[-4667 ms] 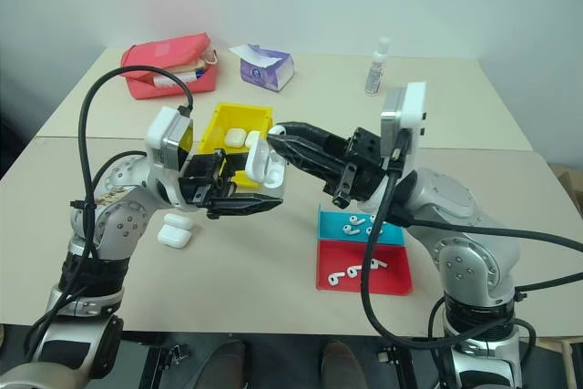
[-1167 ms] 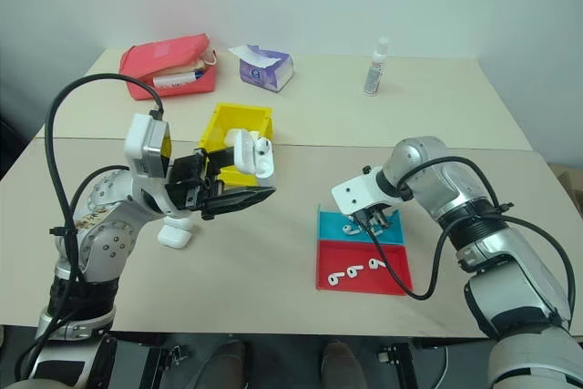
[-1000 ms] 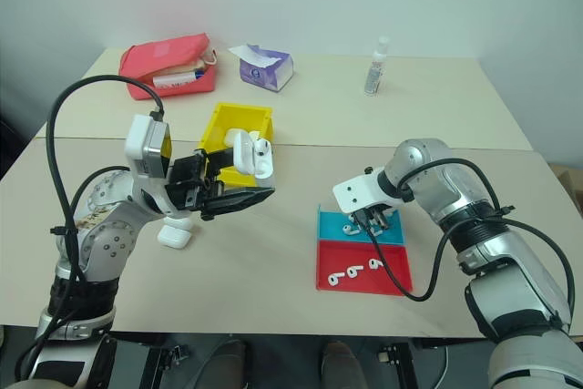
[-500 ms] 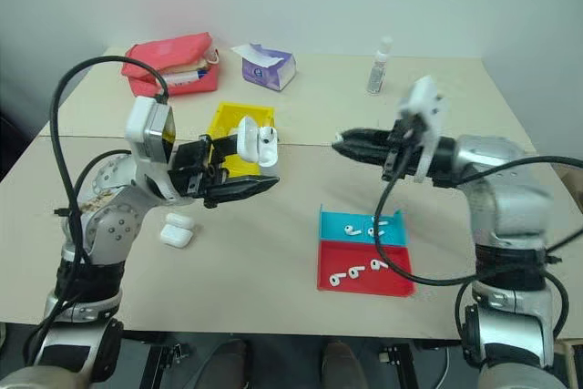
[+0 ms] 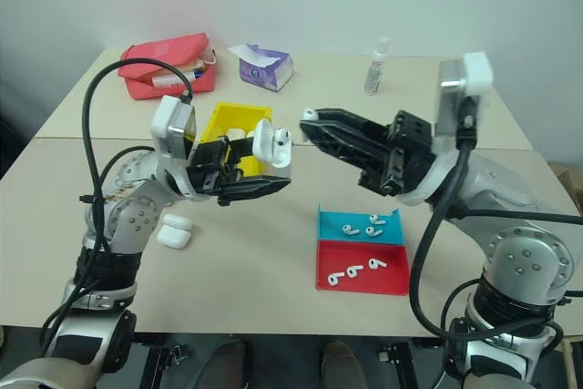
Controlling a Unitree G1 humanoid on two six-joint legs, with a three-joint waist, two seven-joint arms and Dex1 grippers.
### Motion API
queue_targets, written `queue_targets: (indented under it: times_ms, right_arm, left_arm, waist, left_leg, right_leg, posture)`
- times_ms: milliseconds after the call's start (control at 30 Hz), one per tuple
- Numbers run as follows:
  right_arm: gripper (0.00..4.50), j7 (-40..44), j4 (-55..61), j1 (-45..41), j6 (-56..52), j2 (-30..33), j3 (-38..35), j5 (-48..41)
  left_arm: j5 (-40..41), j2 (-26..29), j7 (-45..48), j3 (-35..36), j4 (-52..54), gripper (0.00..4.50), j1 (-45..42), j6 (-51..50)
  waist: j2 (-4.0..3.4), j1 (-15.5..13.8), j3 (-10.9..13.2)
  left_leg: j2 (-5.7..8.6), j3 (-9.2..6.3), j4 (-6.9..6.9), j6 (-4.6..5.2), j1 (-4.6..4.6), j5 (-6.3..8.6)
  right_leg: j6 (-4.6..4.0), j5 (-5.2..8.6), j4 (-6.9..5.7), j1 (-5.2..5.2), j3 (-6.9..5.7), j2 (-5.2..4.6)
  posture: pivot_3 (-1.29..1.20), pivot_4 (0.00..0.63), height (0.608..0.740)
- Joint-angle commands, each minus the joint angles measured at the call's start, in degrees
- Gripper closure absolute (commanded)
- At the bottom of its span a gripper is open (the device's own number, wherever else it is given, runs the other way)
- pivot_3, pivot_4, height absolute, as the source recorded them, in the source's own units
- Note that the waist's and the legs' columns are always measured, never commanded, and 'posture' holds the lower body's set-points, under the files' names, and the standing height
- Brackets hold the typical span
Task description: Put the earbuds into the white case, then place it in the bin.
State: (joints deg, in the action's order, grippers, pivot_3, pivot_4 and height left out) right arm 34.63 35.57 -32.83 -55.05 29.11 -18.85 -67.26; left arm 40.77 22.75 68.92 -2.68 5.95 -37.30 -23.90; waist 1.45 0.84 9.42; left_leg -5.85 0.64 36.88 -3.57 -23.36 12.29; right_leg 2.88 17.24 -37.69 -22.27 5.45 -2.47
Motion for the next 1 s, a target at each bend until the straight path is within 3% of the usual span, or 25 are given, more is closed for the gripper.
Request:
queue_targets:
  times_ms: [33,600,900,1000]
  right_arm:
    - [3.88,-1.28,2.76,0.31,2.44,1.14,2.41,-0.46]
    - [3.88,2.93,0.95,4.45,8.36,5.94,8.29,5.44]
    - [0.85,4.55,0.36,4.64,9.09,8.3,8.72,5.35]
    - [0.85,7.41,0.36,5.31,9.62,9.29,7.28,2.79]
  left_arm:
    - [0.07,-0.16,0.29,0.14,1.56,1.78,0.07,0.75]
    - [-0.55,-0.68,-0.09,0.75,1.25,1.78,0.41,1.73]
    - [-0.86,-1.06,-0.36,1.02,1.16,1.78,-0.32,1.74]
    - [-0.9,-0.97,-0.15,1.2,0.8,1.78,-0.48,1.76]
  waist:
    - [0.0,0.0,0.0]
    - [0.0,-0.02,0.0]
    - [0.01,-0.06,0.0]
    - [0.01,-0.08,0.0]
  left_leg:
    - [0.0,-0.01,0.0,0.0,-0.01,0.0]
    - [0.0,-0.02,0.0,0.01,-0.02,0.0]
    - [0.0,-0.02,0.0,0.01,-0.04,0.01]
    - [0.0,-0.02,0.0,0.01,-0.03,0.01]
  right_leg:
    - [0.0,0.0,0.02,0.0,0.0,0.0]
    - [0.0,0.0,0.04,0.0,-0.02,0.0]
    - [0.0,0.0,0.06,0.0,-0.01,0.0]
    - [0.0,0.0,0.06,0.0,-0.02,0.0]
  posture:
    - [0.0,0.15,0.74]
    - [0.0,0.15,0.74]
    - [0.0,0.15,0.74]
    - [0.0,0.15,0.74]
